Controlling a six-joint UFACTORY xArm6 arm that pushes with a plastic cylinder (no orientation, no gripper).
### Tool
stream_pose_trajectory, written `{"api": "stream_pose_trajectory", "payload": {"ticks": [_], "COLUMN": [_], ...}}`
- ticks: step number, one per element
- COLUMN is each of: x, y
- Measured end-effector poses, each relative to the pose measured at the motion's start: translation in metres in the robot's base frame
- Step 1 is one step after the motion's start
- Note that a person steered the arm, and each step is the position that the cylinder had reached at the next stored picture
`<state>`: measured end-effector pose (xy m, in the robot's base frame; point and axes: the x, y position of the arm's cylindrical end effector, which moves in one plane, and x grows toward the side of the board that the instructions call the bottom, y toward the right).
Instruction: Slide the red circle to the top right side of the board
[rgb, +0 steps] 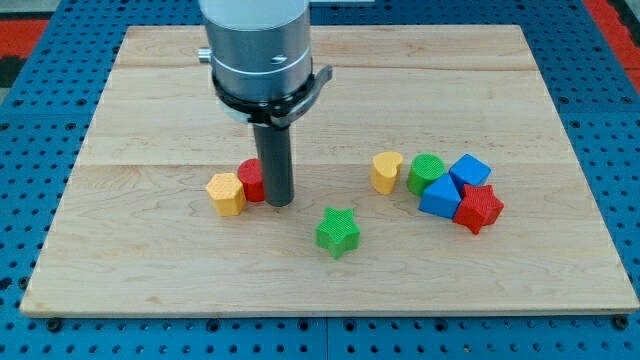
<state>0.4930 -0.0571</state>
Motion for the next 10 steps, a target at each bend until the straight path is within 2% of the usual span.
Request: {"api": "stream_pose_trajectory", "payload": {"ticks": [2,4,5,7,8,9,10], "x": [-0.081,-0.161,-0.167,-0.183,-0.188,-0.202,-0.203], "y": [-0.102,-0.123,-0.159,-0.02,-0.065,-0.006,0.081]}}
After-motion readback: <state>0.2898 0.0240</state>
